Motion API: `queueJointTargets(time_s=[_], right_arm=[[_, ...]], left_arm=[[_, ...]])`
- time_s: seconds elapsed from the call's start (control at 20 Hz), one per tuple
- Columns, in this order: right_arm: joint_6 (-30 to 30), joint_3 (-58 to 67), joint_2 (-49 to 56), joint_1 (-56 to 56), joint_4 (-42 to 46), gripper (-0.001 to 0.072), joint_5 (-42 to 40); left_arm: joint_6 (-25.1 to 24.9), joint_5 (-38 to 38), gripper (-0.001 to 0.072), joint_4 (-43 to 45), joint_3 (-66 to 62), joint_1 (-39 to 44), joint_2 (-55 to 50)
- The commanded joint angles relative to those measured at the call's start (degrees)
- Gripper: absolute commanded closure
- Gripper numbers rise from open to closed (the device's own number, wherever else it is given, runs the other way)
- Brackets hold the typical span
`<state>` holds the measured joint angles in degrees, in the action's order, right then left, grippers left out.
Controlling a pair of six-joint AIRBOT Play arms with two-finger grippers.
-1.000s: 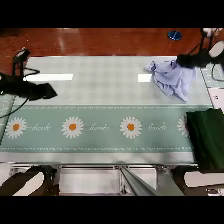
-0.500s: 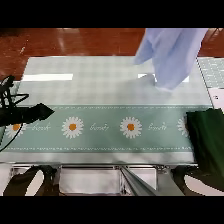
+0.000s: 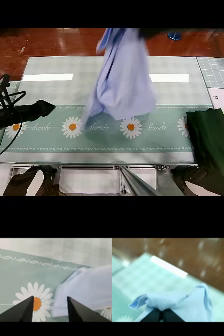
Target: Fold the shirts.
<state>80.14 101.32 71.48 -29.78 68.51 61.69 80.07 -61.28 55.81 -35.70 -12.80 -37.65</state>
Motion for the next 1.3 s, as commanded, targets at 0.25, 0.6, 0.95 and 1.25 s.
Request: queueJointTargets(time_s=[0.25,0.6,0.95,1.25], right_arm=[[6.03,-20.74,16.76,-16.46,-5.49,0.0690,-14.25],[13.09,-15.50,5.27,-1.01,8.39,0.0301,-1.42],[21.97,-44.85,-19.98,37.70,18.78,0.0302,7.43],[7.87,-74.12,-29.59,48.11,-13.27,0.0302,-0.28]], left_arm=[[-0.09,0.76,0.0201,-0.39,0.07,-0.04,0.02],[-0.15,-0.76,0.0201,-0.33,0.07,-0.04,-0.87],[-0.37,-0.90,0.0201,4.70,0.07,-1.31,-4.07],[-7.23,-9.09,0.0201,-8.33,0.09,-2.75,-25.51]])
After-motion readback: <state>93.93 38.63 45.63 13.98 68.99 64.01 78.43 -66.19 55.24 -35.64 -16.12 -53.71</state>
